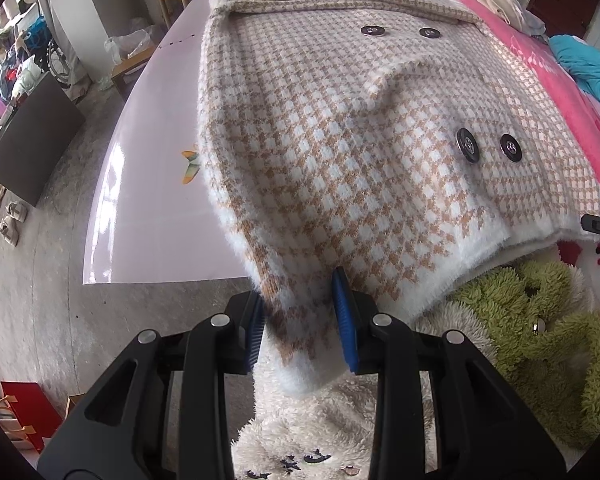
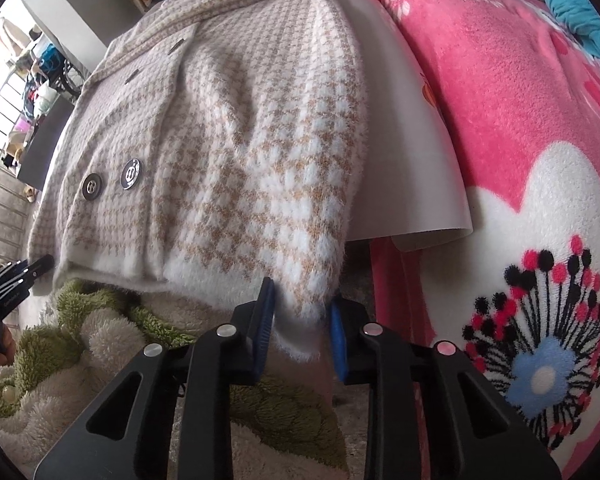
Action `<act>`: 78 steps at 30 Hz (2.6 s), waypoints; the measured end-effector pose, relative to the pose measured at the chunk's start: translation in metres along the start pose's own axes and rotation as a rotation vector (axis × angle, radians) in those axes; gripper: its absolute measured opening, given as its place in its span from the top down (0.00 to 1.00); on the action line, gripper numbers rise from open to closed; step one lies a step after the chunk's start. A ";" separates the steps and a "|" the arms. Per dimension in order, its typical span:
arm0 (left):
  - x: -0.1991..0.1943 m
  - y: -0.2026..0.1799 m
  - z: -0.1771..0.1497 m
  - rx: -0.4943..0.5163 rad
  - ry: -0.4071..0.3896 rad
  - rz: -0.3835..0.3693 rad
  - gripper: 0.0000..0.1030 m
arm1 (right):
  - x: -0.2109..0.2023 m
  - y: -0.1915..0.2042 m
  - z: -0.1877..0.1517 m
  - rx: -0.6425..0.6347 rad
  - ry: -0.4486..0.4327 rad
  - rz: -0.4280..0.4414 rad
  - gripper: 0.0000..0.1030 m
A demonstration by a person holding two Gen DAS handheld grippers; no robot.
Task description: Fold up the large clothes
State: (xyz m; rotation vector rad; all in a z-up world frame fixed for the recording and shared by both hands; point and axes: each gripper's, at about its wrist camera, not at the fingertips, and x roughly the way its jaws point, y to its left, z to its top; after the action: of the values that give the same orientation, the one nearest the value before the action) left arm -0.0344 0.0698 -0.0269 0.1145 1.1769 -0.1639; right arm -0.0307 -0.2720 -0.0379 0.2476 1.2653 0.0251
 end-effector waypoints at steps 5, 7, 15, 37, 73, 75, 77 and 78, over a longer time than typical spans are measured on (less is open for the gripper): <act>-0.001 0.000 -0.001 0.001 -0.004 0.000 0.71 | -0.003 0.003 0.001 -0.023 -0.011 -0.009 0.83; -0.001 0.000 -0.002 0.002 -0.004 0.000 0.71 | -0.004 0.001 0.001 -0.020 -0.013 -0.006 0.83; -0.003 -0.002 -0.001 0.004 -0.006 0.005 0.71 | -0.005 0.000 -0.001 -0.019 -0.021 -0.001 0.83; -0.049 0.005 0.028 -0.010 -0.214 -0.139 0.92 | -0.052 0.009 0.014 -0.002 -0.193 0.118 0.92; 0.014 0.061 0.195 -0.113 -0.319 -0.098 0.92 | -0.006 0.009 0.208 0.047 -0.430 0.214 0.91; 0.030 0.066 0.202 -0.131 -0.284 -0.103 0.91 | 0.012 0.005 0.220 0.066 -0.411 0.208 0.91; 0.044 0.069 0.205 -0.143 -0.254 -0.103 0.89 | 0.028 0.002 0.227 0.080 -0.385 0.204 0.90; 0.051 0.071 0.206 -0.152 -0.238 -0.108 0.89 | 0.038 -0.001 0.231 0.093 -0.371 0.213 0.89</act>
State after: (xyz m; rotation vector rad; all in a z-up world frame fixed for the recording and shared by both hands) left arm 0.1851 0.0999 0.0046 -0.1002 0.9543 -0.1777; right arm 0.1993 -0.3062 -0.0100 0.4454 0.8685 0.0987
